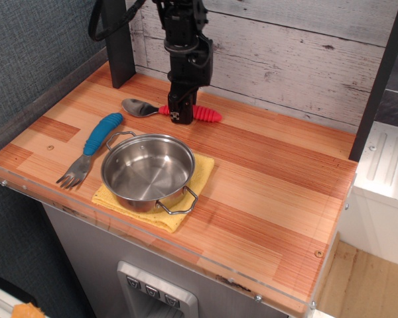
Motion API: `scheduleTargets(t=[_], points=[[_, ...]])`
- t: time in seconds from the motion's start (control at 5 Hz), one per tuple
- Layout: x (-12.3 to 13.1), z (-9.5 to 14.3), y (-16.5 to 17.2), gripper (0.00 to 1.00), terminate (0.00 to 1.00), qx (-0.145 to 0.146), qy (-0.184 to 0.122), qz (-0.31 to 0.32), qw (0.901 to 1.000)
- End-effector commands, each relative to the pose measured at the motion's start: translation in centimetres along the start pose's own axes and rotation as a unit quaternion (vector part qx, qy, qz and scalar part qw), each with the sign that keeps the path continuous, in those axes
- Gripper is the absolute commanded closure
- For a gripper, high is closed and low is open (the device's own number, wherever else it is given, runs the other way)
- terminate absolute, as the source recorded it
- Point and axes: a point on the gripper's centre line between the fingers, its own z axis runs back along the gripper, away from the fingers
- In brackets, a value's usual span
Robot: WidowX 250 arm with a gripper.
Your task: Pick up the spoon and place it on the right of the pot
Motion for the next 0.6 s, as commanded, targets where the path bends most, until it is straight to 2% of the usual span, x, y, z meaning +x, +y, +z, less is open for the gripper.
scheduleTargets(t=[0.0,0.2,0.4], points=[[1.4,5.9,-0.4,1.0,0.0,0.035,0.01,0.042,0.9985],[1.7,7.0,-1.5,1.0,0.0,0.019,0.033,0.13,0.9907],[2.3,7.9,-3.3,1.0,0.0,0.011,0.036,0.196,0.9798]])
